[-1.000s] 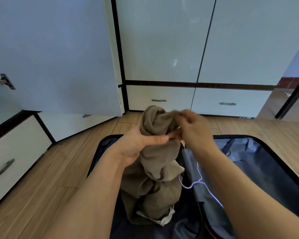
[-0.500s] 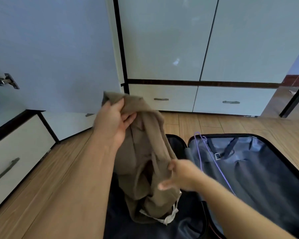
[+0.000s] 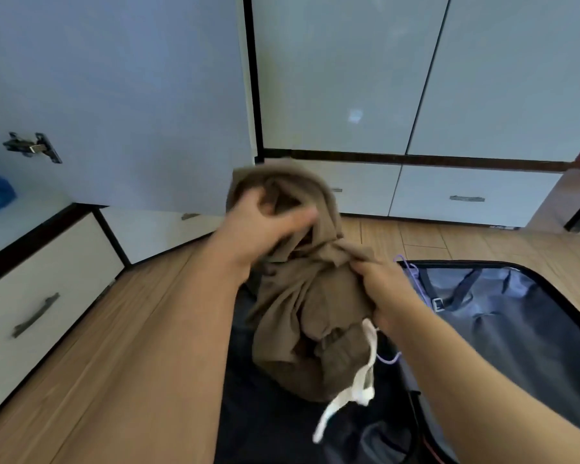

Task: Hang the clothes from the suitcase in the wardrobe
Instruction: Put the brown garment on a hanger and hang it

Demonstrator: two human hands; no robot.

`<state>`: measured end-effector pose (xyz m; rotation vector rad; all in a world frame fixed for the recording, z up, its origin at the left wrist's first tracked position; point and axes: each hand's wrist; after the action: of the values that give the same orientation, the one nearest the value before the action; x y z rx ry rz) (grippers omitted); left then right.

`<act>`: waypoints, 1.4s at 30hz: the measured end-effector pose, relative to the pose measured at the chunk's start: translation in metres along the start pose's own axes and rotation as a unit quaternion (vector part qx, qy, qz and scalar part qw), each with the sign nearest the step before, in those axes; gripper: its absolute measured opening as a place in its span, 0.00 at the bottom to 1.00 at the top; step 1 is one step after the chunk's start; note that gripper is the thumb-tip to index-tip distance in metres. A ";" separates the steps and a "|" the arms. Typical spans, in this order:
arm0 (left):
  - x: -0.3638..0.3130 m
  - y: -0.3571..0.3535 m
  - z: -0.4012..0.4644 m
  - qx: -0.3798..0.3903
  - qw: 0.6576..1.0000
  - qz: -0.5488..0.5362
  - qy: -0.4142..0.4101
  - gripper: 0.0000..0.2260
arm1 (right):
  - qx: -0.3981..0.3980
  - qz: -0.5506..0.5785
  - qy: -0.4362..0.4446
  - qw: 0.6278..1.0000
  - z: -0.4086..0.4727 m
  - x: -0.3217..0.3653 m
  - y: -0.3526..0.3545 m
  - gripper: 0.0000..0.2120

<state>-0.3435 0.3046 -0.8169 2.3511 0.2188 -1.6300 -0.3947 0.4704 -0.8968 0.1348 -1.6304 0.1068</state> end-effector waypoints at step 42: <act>0.068 -0.052 0.015 -0.042 0.881 0.442 -0.165 0.23 | 0.228 0.290 0.072 0.927 -0.005 0.060 0.045 0.27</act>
<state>-0.3470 0.3474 -0.8929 1.6318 -0.7316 -1.4233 -0.3998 0.5140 -0.8363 -0.0074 -1.4294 0.9339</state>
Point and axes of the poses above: each hand's wrist, its own z-axis towards the middle knuckle, its own y-axis out of the back of the hand, x = y × z, and after that the axes turned 15 degrees about y, right-handed
